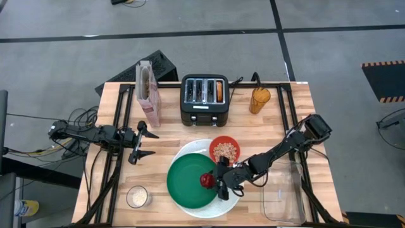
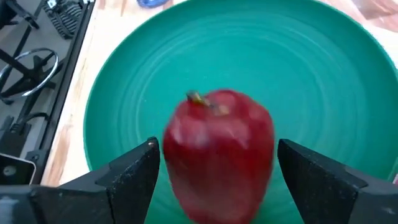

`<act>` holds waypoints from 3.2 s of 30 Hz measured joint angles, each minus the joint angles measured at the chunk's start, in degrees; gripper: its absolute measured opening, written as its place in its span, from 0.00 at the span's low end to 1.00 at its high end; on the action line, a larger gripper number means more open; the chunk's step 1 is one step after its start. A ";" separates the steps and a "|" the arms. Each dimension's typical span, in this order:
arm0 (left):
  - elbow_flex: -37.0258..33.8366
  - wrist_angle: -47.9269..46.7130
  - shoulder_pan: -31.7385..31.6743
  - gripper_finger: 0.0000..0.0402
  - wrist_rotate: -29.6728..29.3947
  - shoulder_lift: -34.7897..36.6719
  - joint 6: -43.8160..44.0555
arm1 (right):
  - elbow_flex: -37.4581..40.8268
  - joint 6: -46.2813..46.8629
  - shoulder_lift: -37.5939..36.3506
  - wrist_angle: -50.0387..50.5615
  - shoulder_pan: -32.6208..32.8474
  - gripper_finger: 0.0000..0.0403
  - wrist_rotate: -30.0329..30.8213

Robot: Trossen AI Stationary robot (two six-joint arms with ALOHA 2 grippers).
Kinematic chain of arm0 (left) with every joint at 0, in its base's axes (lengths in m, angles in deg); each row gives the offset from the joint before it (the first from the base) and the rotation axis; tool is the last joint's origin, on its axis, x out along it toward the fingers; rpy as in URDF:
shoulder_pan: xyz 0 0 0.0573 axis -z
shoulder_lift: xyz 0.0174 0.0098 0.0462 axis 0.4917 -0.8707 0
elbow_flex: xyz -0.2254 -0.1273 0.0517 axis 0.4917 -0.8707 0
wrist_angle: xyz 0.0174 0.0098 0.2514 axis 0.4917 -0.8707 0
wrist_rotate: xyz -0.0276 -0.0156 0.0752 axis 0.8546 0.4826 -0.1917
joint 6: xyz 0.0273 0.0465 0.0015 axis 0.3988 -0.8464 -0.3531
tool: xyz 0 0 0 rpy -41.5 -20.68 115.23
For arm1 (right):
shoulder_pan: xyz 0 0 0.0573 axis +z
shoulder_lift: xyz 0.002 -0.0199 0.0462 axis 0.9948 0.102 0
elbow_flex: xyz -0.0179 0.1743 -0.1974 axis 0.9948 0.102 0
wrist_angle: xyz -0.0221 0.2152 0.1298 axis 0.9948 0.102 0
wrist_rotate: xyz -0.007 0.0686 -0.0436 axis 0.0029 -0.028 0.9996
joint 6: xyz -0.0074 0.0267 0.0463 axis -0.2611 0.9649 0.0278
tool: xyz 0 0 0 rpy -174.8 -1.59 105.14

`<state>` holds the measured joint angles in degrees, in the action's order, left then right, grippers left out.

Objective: Arrange a breakfast setting
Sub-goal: Put the apple from the transparent bin on the green plate, then put the toasted bread from the toaster on the green plate

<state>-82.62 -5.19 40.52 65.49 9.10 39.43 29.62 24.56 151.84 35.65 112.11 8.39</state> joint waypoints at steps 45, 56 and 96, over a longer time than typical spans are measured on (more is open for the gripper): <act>0.01 0.01 0.00 0.78 0.01 -0.02 0.00 | 0.00 9.03 -27.67 7.50 -31.73 0.83 0.47; 0.00 0.01 0.00 0.78 -0.01 -0.01 0.00 | -6.33 8.75 -28.23 15.61 -47.09 0.83 0.02; -0.01 -0.01 0.00 0.78 0.01 -0.02 0.00 | -33.03 2.80 -0.20 50.53 -54.60 0.72 -0.88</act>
<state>-82.63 -5.20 40.52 65.49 9.08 39.43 -3.41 27.36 151.65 86.18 57.51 7.51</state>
